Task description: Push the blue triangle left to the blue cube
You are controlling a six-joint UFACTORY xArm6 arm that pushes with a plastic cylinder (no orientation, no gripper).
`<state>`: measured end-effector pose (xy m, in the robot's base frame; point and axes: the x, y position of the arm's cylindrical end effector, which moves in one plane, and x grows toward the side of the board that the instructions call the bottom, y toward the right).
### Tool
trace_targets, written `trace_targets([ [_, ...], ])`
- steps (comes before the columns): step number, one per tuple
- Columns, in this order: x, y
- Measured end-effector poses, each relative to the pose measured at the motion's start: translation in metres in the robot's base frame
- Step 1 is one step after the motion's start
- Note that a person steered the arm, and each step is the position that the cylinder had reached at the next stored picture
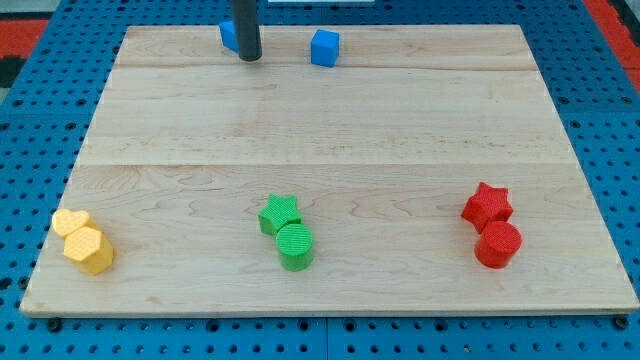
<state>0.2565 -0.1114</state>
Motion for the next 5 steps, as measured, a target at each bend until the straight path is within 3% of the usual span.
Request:
trace_targets([
  [1, -0.038, -0.072],
  [2, -0.065, -0.104],
  [3, -0.064, -0.041],
  [5, -0.057, 0.012],
])
